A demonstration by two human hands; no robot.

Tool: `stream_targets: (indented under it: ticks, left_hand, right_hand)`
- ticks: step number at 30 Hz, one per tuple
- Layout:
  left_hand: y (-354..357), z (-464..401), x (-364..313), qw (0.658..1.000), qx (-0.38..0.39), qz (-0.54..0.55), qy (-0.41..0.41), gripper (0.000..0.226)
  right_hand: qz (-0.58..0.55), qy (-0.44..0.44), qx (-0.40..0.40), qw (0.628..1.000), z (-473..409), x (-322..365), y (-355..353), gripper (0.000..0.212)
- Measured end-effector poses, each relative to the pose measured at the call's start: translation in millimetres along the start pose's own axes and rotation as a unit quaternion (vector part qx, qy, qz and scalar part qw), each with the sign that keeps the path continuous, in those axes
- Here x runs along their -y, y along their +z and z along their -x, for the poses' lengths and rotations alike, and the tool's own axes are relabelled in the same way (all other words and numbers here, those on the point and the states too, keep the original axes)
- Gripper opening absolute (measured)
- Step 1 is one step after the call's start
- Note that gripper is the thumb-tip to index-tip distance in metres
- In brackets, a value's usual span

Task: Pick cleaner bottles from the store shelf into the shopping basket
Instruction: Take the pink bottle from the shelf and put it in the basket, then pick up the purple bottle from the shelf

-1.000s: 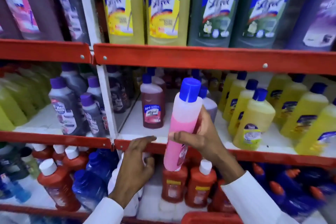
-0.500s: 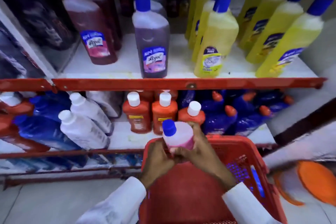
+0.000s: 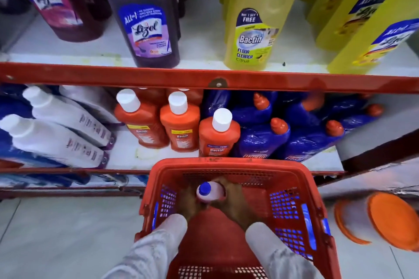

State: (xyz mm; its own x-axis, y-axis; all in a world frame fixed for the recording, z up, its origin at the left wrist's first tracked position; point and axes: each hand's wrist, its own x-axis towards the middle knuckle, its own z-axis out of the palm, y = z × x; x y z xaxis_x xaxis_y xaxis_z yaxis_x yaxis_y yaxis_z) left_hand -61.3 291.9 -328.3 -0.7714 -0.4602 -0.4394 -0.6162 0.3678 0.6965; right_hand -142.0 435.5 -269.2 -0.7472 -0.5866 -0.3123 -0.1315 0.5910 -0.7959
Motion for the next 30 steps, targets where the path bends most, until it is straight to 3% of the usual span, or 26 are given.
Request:
stream_targets:
  ticks: [5,10,13,15,18,20,23,27,30]
  left_hand:
    - [-6,2,-9,0.999,-0.014,0.027,-0.017,0.035]
    - [-54,35,-48,0.999,0.004,-0.002,0.035,0.046]
    - [-100,71,-71,0.992,-0.06,-0.064,0.096,0.051]
    - [-132,93,-92,0.974,-0.121,-0.114,0.155,0.05]
    - [-185,113,-132,0.917,-0.231,-0.221,0.239,0.041]
    - [-219,119,-156,0.868,-0.308,-0.244,0.304,0.028]
    - [-260,113,-173,0.815,-0.396,-0.244,0.346,0.03]
    - [-298,88,-182,0.801,-0.438,-0.219,0.344,0.036]
    - [-319,62,-179,0.816,-0.414,-0.219,0.338,0.031]
  right_hand:
    - [-0.005,0.004,0.008,1.0,-5,2,3,0.051]
    - [0.042,-0.018,0.017,0.999,-2,14,-9,0.05]
    - [0.07,-0.055,-0.01,0.996,9,45,-29,0.043]
    - [0.063,-0.091,-0.054,0.992,16,81,-47,0.036]
    - [0.007,-0.173,-0.124,0.977,27,158,-71,0.024]
    - [-0.025,-0.23,-0.178,0.956,33,210,-81,0.02]
    - [-0.036,-0.307,-0.266,0.913,32,273,-84,0.02]
    - [-0.074,-0.329,-0.379,0.862,11,330,-73,0.028]
    - [-0.063,-0.287,-0.449,0.844,-18,364,-65,0.06]
